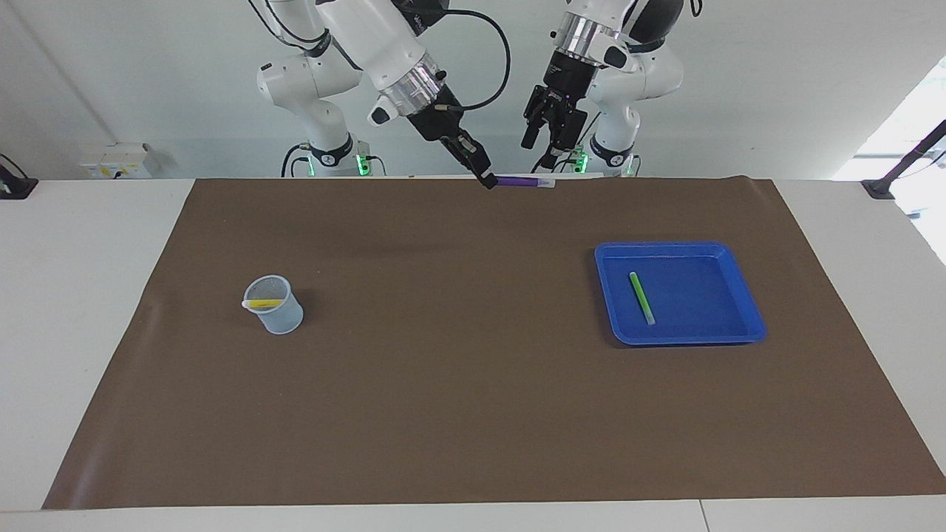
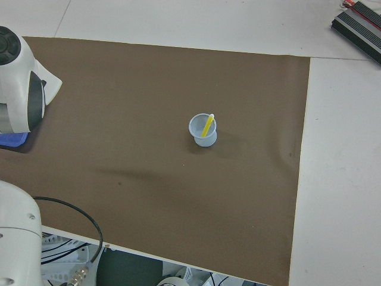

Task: Right arm passes pens to left for tray arrangement
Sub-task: 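Bring the purple pen toward the left gripper and close left gripper on it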

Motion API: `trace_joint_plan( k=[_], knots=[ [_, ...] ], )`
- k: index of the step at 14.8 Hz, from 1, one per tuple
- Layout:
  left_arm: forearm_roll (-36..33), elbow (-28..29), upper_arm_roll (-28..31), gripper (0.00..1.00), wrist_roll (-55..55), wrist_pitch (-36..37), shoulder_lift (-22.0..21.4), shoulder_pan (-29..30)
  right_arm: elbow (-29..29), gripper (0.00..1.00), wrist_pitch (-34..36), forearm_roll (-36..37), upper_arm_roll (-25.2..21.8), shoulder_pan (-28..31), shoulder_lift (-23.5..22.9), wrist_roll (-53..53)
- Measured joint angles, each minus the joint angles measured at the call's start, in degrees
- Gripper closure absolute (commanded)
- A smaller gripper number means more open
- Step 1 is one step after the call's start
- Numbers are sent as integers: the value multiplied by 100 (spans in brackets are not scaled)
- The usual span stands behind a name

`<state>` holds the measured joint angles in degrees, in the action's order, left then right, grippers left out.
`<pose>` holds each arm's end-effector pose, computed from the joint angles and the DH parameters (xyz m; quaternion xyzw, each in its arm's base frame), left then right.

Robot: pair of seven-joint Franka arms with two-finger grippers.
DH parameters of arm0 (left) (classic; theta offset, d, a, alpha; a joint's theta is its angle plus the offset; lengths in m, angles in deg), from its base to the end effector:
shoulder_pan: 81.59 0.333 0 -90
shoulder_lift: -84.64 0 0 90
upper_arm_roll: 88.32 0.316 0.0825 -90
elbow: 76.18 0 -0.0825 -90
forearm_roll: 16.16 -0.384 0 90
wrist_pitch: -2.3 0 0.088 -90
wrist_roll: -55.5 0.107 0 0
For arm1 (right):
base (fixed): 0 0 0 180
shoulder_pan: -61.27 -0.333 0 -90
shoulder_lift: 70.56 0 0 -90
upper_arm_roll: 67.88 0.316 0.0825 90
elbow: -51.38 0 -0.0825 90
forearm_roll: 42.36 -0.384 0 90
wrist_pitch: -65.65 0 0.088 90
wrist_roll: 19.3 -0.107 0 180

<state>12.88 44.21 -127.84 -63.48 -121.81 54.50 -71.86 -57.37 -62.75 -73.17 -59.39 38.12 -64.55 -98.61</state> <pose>0.3675 -0.3088 0.6241 0.6286 0.7342 -0.0025 0.2567 0.4743 0.3141 0.5965 -0.8157 0.4845 0.0697 0.3083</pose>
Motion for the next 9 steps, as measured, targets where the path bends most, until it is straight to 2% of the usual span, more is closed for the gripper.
trace_joint_plan(
  k=[4, 9],
  knots=[
    [-109, -154, -915, 8, -150, 9, 0, 827, 6, 100, 0, 0, 216, -2, 3, -219],
    [-337, -156, -1034, 13, -150, 135, 0, 941, 8, 100, 0, 0, 319, -2, 7, -240]
  ],
)
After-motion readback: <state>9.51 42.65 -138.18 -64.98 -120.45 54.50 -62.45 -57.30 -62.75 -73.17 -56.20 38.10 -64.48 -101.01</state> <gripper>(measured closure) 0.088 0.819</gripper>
